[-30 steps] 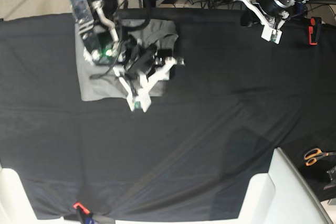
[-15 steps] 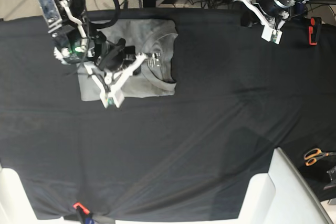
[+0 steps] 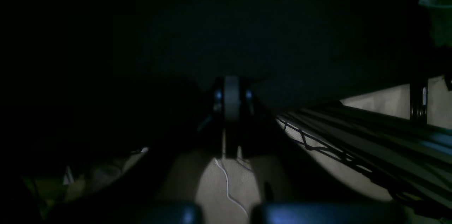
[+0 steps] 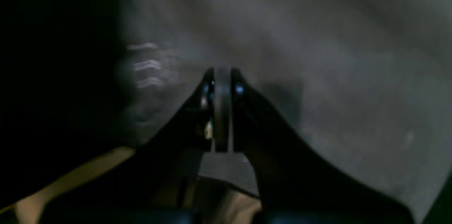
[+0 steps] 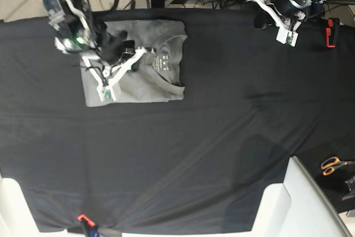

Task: Fold the T-shirt properly
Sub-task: 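Open the right gripper and withdraw it from the folded shirt, then move the left gripper to the edge of the folded shirt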

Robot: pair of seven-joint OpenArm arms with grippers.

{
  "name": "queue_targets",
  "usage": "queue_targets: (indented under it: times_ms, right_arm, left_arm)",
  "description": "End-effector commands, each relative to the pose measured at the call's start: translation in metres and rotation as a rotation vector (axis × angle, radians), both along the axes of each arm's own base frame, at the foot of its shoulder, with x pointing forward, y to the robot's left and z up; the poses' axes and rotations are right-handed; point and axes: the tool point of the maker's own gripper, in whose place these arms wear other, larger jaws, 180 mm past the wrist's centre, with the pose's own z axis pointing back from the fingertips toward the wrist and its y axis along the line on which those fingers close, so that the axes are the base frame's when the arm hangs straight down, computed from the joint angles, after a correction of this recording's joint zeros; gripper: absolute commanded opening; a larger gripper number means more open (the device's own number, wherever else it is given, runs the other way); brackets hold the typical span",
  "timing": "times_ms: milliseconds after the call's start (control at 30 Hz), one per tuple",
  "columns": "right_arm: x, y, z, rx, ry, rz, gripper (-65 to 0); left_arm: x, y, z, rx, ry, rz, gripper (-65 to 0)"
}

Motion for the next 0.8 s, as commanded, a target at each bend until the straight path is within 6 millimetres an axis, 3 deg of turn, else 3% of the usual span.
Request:
queue_targets:
  times_ms: [0, 67, 233, 300, 400, 500, 767]
  right_arm:
    - [0.013, 0.0, 0.014, 0.008, -0.057, -0.009, -64.5]
    - [0.019, -0.011, 0.007, -0.01, -0.044, -0.038, -64.5]
    - [0.034, -0.052, -0.046, -0.084, 0.049, -0.167, -64.7]
    - [0.04, -0.054, -0.041, -0.082, 0.034, -0.17, -64.7]
    - [0.054, -0.054, -0.011, -0.07, -0.05, -0.151, -64.7]
    - [0.073, -0.058, 0.006, -0.068, -0.085, -0.16, -64.7]
    - [0.102, -0.116, -0.035, -0.152, -0.01, -0.299, -64.7]
  left_arm:
    - [0.006, 0.002, 0.008, -0.004, -0.033, -0.002, -65.0]
    - [0.01, 0.002, 0.009, -0.001, -0.04, -0.003, -65.0]
    - [0.009, 0.001, 0.008, -0.001, -0.039, -0.005, -65.0]
    - [0.009, 0.001, 0.008, 0.0, -0.039, -0.005, -65.0]
    - [0.009, 0.001, 0.008, 0.0, -0.039, -0.005, -65.0]
    - [0.009, 0.002, 0.007, -0.001, -0.036, -0.004, -65.0]
    - [0.006, 0.002, 0.006, -0.001, -0.029, -0.004, -65.0]
